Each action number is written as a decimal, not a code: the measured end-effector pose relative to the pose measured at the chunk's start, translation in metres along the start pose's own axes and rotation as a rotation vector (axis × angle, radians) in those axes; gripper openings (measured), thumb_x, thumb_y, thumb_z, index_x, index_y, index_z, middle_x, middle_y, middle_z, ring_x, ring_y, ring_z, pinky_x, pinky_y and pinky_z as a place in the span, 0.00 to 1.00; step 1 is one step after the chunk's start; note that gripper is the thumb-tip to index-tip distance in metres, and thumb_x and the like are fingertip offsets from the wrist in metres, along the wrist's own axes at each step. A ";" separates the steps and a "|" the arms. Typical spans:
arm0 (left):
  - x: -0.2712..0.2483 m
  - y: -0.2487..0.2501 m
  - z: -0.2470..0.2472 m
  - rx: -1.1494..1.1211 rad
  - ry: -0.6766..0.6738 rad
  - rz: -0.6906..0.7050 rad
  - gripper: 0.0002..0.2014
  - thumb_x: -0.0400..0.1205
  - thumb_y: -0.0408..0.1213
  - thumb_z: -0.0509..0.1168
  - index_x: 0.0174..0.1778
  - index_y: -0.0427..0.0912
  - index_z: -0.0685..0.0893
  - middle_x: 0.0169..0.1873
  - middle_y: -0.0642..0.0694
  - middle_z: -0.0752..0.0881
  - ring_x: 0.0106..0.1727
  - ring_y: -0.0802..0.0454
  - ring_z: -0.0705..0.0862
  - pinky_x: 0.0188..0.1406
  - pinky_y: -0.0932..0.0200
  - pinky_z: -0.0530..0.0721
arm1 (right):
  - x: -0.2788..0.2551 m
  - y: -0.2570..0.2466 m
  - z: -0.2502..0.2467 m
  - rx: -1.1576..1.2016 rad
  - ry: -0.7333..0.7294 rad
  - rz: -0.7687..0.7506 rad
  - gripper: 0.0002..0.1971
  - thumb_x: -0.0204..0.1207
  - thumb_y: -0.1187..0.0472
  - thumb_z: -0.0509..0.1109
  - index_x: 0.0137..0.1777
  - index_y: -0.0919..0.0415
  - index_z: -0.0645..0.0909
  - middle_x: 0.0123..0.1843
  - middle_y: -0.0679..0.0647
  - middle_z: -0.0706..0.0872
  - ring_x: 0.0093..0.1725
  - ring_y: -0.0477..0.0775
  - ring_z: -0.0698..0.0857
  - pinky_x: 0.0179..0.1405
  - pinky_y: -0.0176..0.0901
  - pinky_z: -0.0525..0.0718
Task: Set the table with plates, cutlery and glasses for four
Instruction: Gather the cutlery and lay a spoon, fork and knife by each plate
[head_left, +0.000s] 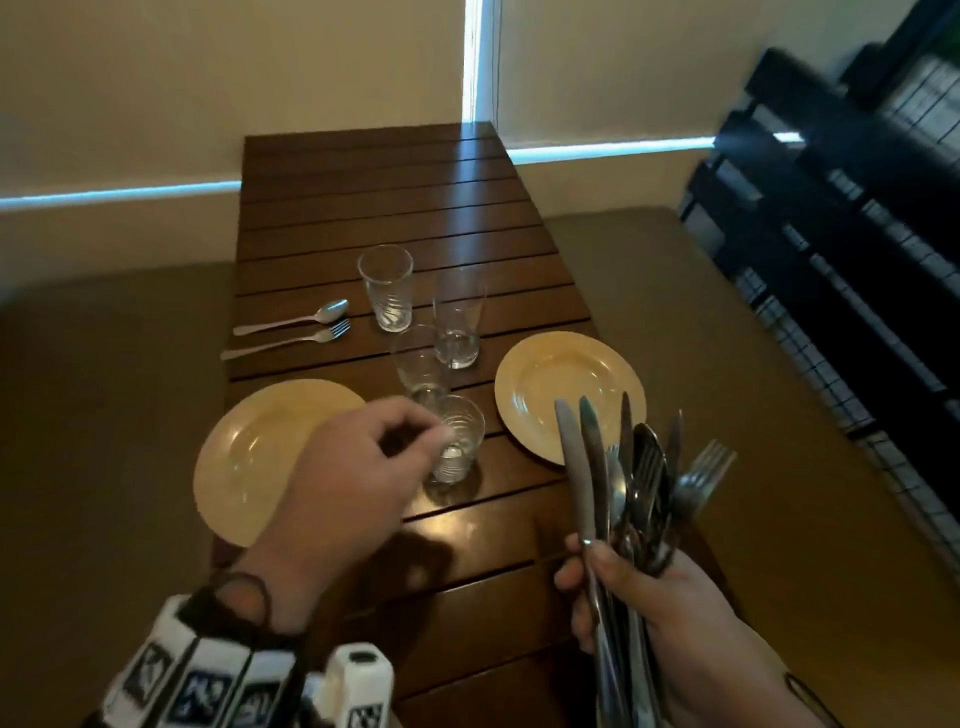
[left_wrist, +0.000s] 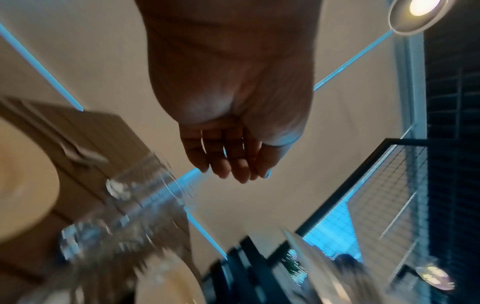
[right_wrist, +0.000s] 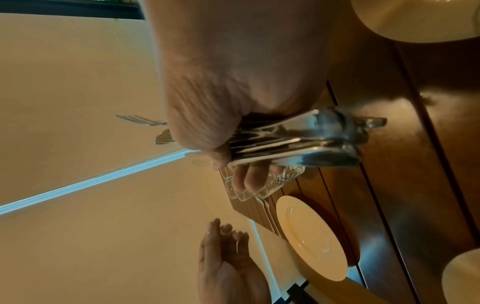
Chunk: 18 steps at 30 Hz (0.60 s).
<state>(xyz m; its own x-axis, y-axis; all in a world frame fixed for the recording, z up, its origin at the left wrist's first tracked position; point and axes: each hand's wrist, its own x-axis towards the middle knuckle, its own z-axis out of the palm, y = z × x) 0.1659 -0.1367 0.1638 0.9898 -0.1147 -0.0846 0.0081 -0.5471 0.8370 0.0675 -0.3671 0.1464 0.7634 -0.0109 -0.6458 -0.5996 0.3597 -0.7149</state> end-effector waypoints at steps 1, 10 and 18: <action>-0.016 0.011 0.013 -0.074 -0.070 -0.027 0.05 0.81 0.50 0.73 0.43 0.57 0.92 0.39 0.60 0.92 0.42 0.61 0.89 0.38 0.65 0.84 | -0.004 0.000 -0.001 -0.005 -0.021 -0.010 0.16 0.73 0.64 0.69 0.57 0.74 0.81 0.38 0.67 0.88 0.26 0.62 0.83 0.28 0.50 0.82; -0.083 0.055 0.093 -0.408 -0.363 -0.226 0.12 0.88 0.52 0.64 0.52 0.50 0.89 0.39 0.40 0.93 0.32 0.40 0.90 0.43 0.35 0.90 | -0.035 -0.012 -0.016 -0.117 -0.145 -0.023 0.14 0.73 0.65 0.69 0.58 0.70 0.81 0.30 0.72 0.85 0.24 0.64 0.85 0.19 0.49 0.86; -0.091 0.074 0.084 -0.310 0.134 -0.235 0.14 0.89 0.51 0.63 0.43 0.48 0.85 0.29 0.41 0.85 0.26 0.54 0.81 0.28 0.50 0.83 | -0.048 -0.014 -0.029 -0.256 -0.267 0.029 0.14 0.75 0.67 0.72 0.58 0.72 0.83 0.44 0.71 0.92 0.34 0.67 0.90 0.30 0.55 0.89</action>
<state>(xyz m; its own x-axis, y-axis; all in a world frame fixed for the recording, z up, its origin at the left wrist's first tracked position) 0.0648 -0.2365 0.1876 0.9655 0.1043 -0.2386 0.2583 -0.2677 0.9282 0.0322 -0.3985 0.1803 0.7605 0.2519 -0.5985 -0.6370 0.1105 -0.7629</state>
